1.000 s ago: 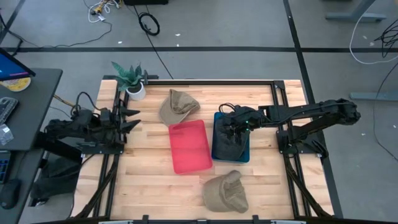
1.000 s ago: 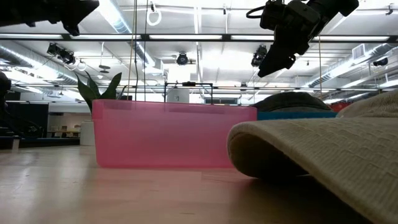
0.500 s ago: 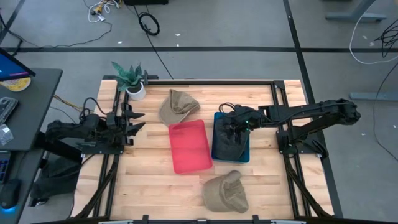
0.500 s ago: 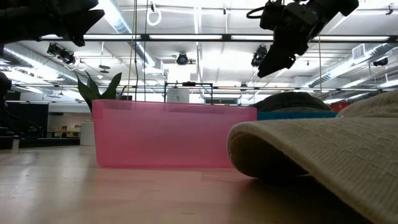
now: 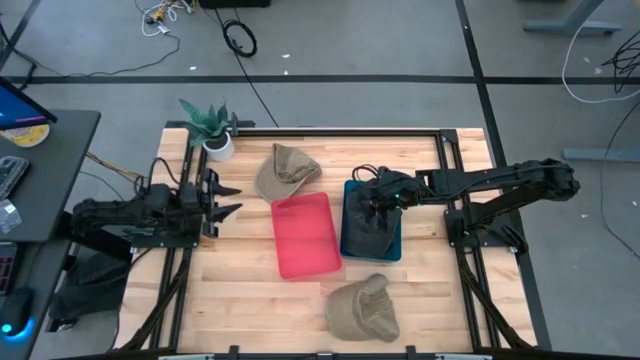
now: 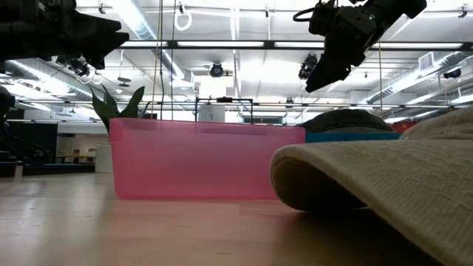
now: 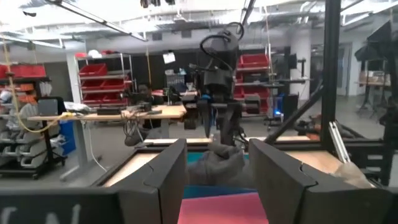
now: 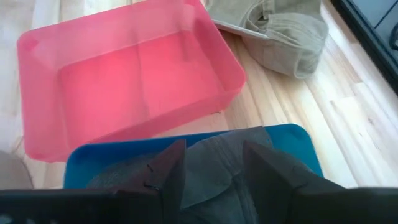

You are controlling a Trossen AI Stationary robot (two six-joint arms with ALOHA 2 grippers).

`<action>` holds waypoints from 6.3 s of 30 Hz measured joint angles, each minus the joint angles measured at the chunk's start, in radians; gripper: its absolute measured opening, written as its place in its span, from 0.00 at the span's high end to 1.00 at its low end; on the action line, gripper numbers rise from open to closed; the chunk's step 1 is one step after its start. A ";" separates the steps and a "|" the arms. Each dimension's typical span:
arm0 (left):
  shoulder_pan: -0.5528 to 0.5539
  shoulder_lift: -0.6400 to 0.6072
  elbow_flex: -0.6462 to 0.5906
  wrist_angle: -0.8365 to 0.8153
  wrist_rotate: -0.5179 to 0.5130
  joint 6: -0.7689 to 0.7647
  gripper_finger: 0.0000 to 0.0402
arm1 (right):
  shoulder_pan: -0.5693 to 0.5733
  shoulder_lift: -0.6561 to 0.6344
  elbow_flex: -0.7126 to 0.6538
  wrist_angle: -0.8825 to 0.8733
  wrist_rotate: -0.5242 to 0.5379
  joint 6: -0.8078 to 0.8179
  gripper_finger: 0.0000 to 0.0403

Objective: Pick & Place hat
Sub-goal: Put the bottom brown cap into the red bin

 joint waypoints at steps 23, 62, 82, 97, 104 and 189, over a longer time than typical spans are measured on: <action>0.013 0.001 -0.079 0.019 0.116 -0.037 0.56 | 0.001 0.000 0.000 0.000 0.007 0.056 0.60; 0.013 0.002 -0.079 -0.107 0.082 -0.041 0.56 | 0.101 0.000 0.005 0.287 -0.539 0.058 0.60; 0.013 0.002 -0.080 -0.103 0.082 -0.042 0.56 | 0.420 0.037 0.193 -0.061 -0.193 0.055 0.60; 0.013 0.002 -0.080 -0.104 0.082 -0.042 0.56 | 0.487 0.315 0.508 -0.434 -0.195 0.346 0.60; 0.013 0.002 -0.080 -0.104 0.082 -0.042 0.56 | 0.536 0.319 0.532 -0.450 -0.193 0.537 0.60; 0.012 0.001 -0.080 -0.104 0.082 -0.042 0.56 | 0.705 0.808 0.611 -0.307 0.007 1.769 0.60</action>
